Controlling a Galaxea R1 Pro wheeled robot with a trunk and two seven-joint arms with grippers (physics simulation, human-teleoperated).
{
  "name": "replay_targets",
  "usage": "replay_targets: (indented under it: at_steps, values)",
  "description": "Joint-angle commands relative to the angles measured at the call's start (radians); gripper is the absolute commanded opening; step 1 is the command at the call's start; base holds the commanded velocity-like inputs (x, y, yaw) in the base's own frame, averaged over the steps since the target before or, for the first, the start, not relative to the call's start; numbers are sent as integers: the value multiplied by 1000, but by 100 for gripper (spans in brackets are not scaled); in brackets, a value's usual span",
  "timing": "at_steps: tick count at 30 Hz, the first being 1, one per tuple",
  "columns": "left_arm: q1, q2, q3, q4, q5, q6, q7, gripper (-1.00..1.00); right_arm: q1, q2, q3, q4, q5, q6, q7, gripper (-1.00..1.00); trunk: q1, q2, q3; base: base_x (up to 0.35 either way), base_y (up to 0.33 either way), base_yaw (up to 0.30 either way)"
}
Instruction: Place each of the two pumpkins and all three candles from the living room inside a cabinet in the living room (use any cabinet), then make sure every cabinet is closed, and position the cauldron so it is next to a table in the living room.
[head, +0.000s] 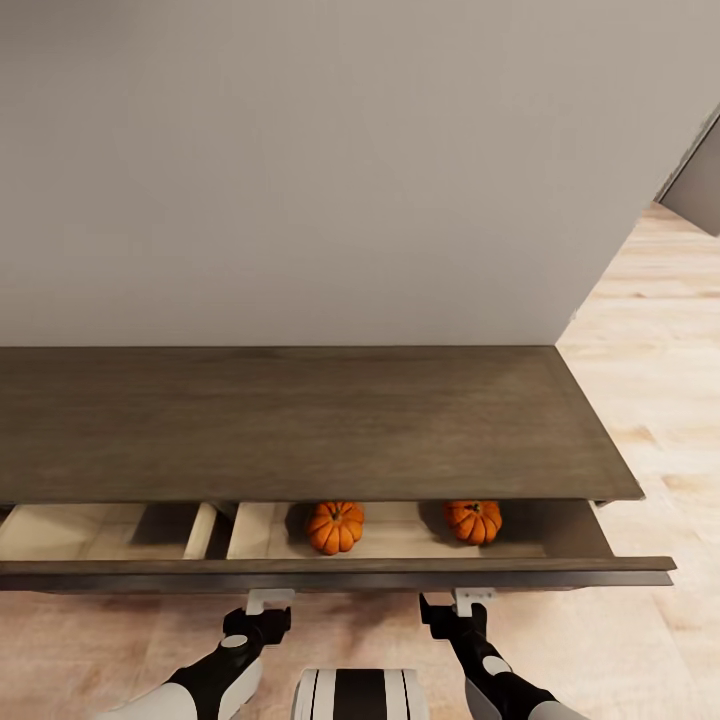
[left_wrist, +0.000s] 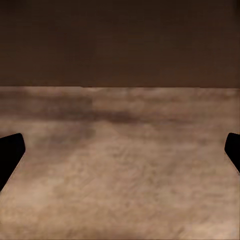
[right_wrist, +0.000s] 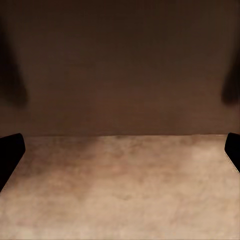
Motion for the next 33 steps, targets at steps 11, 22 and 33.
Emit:
replay_targets:
  at_steps: [11,22,33]
  values:
    - [0,0,6,0,-2,0,0,100,0,0,-1,0,0,0,0,100,0,0,0,132,0,0]
    - [0,0,6,0,-2,0,0,100,0,2,0,0,0,0,0,100,0,0,0,132,0,0]
    - [0,0,6,0,-2,0,1,100,0,3,0,0,0,0,0,100,0,0,0,132,0,0]
